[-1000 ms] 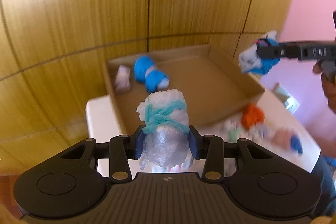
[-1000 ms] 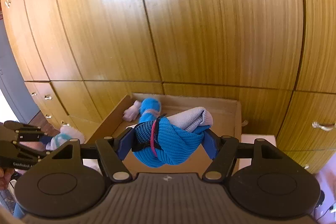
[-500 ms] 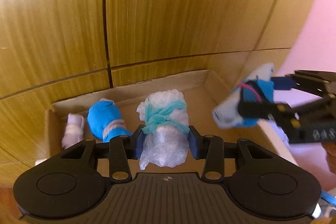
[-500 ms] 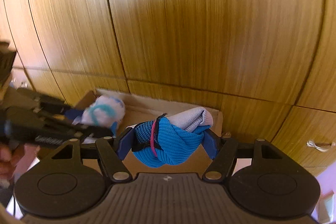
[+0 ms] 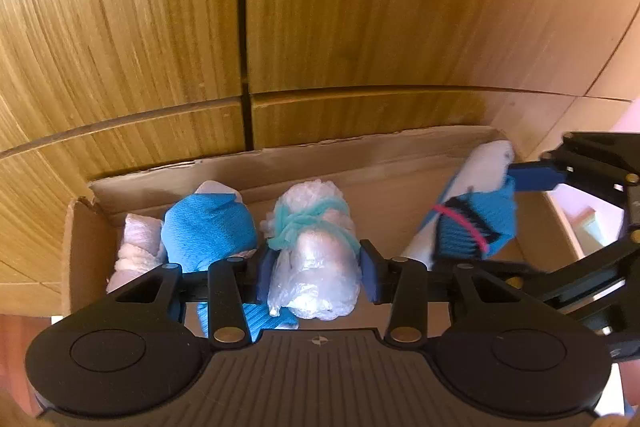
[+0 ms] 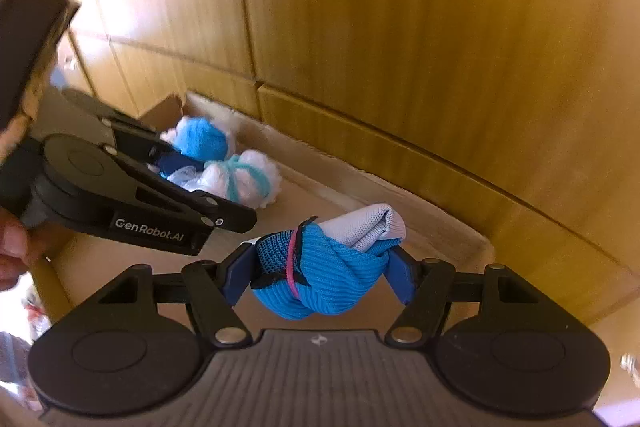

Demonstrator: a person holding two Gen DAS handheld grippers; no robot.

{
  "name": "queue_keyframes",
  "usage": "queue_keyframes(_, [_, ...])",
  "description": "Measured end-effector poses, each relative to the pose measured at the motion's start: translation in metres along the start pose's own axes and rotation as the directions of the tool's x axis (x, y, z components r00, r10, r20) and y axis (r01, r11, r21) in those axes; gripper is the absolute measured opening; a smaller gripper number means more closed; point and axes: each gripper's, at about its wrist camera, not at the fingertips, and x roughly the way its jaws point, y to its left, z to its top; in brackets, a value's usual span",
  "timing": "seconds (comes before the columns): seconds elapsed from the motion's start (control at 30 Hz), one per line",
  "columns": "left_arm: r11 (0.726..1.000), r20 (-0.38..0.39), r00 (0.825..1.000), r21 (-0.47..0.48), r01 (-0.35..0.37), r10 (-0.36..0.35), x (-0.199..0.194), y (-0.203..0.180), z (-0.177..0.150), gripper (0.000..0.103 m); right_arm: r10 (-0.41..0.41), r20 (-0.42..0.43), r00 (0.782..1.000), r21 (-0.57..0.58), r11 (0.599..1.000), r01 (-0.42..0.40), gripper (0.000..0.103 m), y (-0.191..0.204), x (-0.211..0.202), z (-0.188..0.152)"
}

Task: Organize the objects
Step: 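Place both held bundles in the tray beside the others and release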

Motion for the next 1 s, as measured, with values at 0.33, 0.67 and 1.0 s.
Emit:
queue_keyframes(0.33, [0.999,0.011,1.0,-0.046,0.003,-0.002,0.002,0.014,0.003,0.05,0.07,-0.043,0.997,-0.115,0.991,-0.074,0.066,0.006,0.02,0.022])
queue_keyframes(0.67, [0.994,0.097,0.993,-0.078,0.08,-0.072,-0.025,0.021,0.004,0.073,0.113,-0.031,0.993,-0.044,0.992,-0.115,0.067,-0.006,0.02,0.02])
queue_keyframes(1.0, [0.996,0.137,0.989,-0.056,0.069,-0.061,-0.06,0.021,0.0,0.078,0.166,-0.036,0.985,0.033,0.986,-0.165,0.072,-0.008,0.033,0.028])
